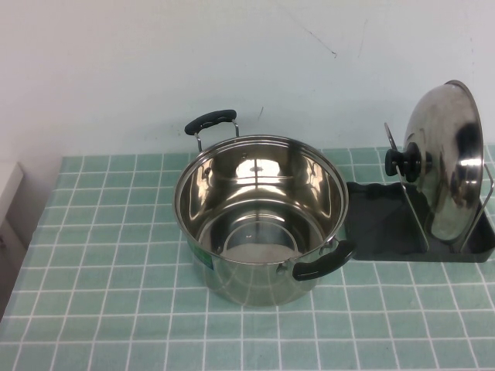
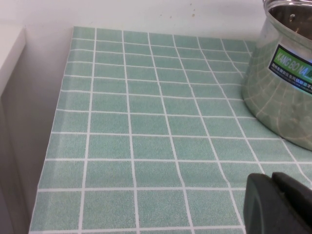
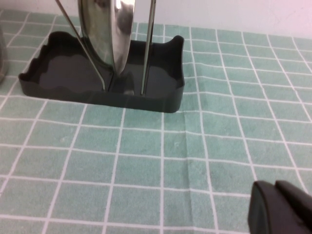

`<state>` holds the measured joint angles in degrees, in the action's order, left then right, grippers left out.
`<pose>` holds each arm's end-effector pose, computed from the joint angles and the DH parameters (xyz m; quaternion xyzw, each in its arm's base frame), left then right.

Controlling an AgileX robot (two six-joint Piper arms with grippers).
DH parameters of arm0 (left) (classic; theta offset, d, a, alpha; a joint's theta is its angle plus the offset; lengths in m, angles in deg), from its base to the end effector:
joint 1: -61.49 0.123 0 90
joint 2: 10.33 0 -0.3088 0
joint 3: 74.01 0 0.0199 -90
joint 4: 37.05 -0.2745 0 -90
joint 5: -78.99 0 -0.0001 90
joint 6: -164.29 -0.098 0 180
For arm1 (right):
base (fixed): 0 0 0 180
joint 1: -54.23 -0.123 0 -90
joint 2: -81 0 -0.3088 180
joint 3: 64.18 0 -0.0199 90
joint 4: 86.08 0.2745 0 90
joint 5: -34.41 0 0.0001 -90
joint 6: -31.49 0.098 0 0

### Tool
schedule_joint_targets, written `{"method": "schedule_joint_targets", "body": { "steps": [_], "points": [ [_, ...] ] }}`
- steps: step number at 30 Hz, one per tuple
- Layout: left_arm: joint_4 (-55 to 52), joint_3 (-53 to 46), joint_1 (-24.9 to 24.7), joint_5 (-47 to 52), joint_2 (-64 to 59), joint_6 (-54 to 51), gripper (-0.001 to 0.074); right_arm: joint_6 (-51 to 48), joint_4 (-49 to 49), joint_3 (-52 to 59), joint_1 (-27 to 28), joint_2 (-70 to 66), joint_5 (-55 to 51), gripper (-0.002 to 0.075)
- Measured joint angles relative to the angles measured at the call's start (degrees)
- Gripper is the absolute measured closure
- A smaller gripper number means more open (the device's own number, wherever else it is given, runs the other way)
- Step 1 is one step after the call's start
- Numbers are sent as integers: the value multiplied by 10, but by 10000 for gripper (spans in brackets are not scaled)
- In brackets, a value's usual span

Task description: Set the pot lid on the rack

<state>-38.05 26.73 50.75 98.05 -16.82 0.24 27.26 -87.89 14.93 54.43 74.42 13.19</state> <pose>0.0592 -0.0107 0.1729 -0.0312 0.7917 -0.1337 0.5953 0.0592 -0.0013 0.1703 -0.0367 0.8025 -0.0364 0.5944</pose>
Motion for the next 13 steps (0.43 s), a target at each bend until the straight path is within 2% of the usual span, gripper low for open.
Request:
{"method": "schedule_joint_targets", "body": {
  "steps": [13],
  "points": [
    [0,0,0,0,0,-1,737,0,0,0,0,0,3,727]
  ]
}}
